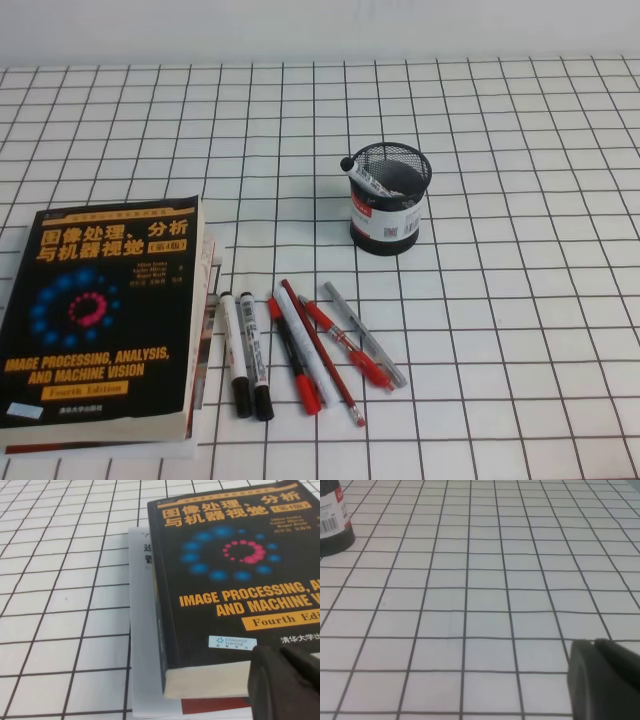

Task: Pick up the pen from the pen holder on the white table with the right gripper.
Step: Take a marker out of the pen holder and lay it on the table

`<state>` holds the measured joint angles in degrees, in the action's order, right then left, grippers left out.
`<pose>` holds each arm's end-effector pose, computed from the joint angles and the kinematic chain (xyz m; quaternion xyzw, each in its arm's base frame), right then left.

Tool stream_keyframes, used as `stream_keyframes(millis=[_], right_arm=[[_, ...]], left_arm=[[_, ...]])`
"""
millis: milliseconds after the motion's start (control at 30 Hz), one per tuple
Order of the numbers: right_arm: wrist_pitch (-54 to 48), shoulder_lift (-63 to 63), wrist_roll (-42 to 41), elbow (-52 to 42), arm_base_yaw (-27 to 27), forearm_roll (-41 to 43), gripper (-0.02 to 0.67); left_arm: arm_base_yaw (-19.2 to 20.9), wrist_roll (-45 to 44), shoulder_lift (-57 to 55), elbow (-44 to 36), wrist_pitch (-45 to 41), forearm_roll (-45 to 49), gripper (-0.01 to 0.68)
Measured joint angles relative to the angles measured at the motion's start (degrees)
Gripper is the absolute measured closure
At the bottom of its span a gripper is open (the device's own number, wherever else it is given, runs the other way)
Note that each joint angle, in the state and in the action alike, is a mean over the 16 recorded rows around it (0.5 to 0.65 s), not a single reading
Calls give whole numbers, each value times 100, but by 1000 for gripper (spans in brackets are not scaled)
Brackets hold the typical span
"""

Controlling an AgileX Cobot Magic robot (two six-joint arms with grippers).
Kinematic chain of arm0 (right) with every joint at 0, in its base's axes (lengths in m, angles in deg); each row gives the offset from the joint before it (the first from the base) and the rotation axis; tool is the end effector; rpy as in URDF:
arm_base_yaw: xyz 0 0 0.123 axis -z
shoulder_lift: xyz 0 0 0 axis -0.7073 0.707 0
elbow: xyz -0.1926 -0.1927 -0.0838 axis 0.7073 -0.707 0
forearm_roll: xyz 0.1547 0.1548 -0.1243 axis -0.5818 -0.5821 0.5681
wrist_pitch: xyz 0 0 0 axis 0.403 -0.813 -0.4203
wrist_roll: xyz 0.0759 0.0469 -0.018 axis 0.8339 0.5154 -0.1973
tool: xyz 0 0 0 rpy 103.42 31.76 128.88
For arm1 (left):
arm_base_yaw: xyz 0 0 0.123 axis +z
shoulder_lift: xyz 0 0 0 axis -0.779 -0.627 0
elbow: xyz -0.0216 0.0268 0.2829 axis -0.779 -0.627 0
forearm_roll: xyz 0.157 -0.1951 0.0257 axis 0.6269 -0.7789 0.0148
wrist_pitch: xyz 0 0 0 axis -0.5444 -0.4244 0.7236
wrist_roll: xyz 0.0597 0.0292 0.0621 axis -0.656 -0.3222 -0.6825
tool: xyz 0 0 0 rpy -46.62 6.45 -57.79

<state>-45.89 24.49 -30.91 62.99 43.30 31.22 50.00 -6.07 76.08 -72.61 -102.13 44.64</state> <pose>0.0535 0.0013 0.1738 -0.0058 0.7976 0.0118 0.6030 0.0522 -0.0022 0.1708 0.0482 0.8056 0.0163 0.5902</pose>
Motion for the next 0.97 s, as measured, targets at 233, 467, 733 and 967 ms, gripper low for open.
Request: stream_keyframes(millis=[233,467,733,967], right_arm=[[-57,0,0,-1,0,6,665],[-63,0,0,-1,0,6,665],[-63,0,0,-1,0,6,665],[-63,0,0,-1,0,6,666]], left_arm=[[0,0,0,0,0,0,677],[0,0,0,0,0,0,677],[0,0,0,0,0,0,677],[0,0,0,0,0,0,677]])
